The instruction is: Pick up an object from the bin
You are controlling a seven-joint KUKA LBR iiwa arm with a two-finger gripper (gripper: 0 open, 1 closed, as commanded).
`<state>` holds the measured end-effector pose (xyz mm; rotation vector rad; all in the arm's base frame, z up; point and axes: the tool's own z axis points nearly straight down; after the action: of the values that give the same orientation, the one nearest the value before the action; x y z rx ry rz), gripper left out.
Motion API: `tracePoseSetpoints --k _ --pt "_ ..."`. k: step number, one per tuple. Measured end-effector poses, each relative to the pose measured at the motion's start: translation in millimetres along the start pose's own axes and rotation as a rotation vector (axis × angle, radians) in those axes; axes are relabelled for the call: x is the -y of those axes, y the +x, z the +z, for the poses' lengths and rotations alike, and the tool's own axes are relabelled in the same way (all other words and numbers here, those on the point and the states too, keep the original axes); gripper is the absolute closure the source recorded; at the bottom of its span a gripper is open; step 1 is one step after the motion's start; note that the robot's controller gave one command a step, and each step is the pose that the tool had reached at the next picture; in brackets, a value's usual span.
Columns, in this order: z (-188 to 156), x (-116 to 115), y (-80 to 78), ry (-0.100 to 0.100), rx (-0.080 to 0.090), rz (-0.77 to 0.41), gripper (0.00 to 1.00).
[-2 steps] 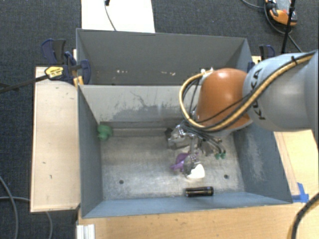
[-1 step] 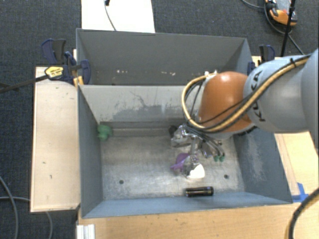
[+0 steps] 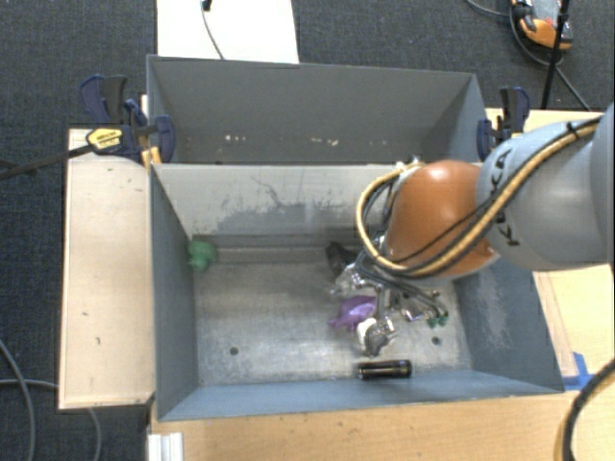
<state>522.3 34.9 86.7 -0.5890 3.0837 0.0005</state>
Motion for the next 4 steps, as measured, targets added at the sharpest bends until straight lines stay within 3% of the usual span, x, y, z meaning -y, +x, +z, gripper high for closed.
tracePoseSetpoints --k 1,2,4 --pt "3.5 22.5 0.7 0.000 0.001 0.188 0.00" --pt "12.4 63.3 -14.4 -0.001 0.006 -0.123 1.00" --pt "7.0 61.8 -12.3 -0.003 0.001 -0.122 1.00"
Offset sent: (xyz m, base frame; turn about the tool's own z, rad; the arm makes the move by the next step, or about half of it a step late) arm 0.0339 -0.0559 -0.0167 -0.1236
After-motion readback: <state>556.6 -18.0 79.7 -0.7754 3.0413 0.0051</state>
